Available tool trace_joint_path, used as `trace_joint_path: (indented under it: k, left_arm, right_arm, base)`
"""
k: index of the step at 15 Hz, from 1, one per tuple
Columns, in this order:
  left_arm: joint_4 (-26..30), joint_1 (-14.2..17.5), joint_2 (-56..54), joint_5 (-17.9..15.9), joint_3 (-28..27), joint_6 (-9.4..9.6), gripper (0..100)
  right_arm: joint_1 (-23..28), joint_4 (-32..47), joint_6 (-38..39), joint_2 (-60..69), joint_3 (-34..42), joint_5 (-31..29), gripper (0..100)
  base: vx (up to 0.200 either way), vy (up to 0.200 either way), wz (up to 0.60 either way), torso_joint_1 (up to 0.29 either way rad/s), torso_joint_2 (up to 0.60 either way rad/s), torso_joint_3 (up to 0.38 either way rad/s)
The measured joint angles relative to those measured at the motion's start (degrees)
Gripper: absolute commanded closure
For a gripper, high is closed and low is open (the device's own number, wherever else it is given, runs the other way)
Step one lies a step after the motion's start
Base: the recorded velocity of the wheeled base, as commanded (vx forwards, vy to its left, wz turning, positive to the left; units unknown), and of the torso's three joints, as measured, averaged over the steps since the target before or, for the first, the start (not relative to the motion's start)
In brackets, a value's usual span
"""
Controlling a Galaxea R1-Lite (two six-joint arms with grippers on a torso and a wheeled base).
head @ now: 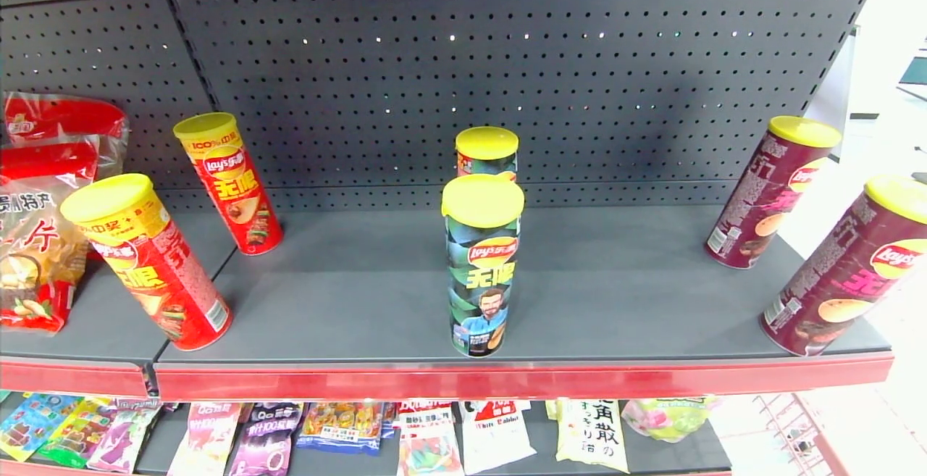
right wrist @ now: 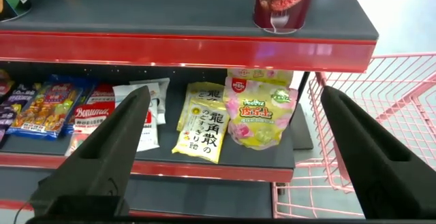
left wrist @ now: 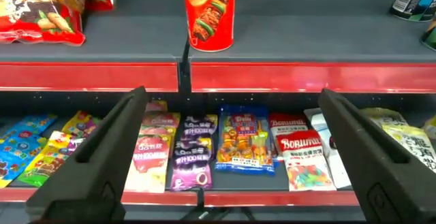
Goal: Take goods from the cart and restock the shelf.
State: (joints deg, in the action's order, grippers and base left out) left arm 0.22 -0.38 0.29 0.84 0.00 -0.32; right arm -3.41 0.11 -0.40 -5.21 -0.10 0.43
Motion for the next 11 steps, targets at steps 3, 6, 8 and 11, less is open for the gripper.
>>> trace_joint_path:
  k: [3,6,8,11]
  left_arm:
    - [0.0,0.0,-0.1,0.0,0.0,-0.01,0]
    - [0.0,0.0,-0.1,0.0,0.0,-0.01,0]
    - [0.0,0.0,-0.1,0.0,0.0,0.0,0]
    - [0.0,0.0,-0.1,0.0,0.0,0.0,0]
  right_arm:
    - [0.0,0.0,0.0,0.0,0.0,-0.1,0]
    - [0.0,0.0,0.0,0.0,0.0,-0.1,0]
    - [0.0,0.0,0.1,0.0,0.0,-0.1,0]
    - [-0.1,0.0,0.3,0.1,0.0,-0.1,0]
  base:
    - [0.0,0.0,0.0,0.0,0.0,0.0]
    - [0.0,0.0,0.0,0.0,0.0,0.0]
    - [0.0,0.0,0.0,0.0,0.0,0.0]
    - [0.0,0.0,0.0,0.0,0.0,0.0]
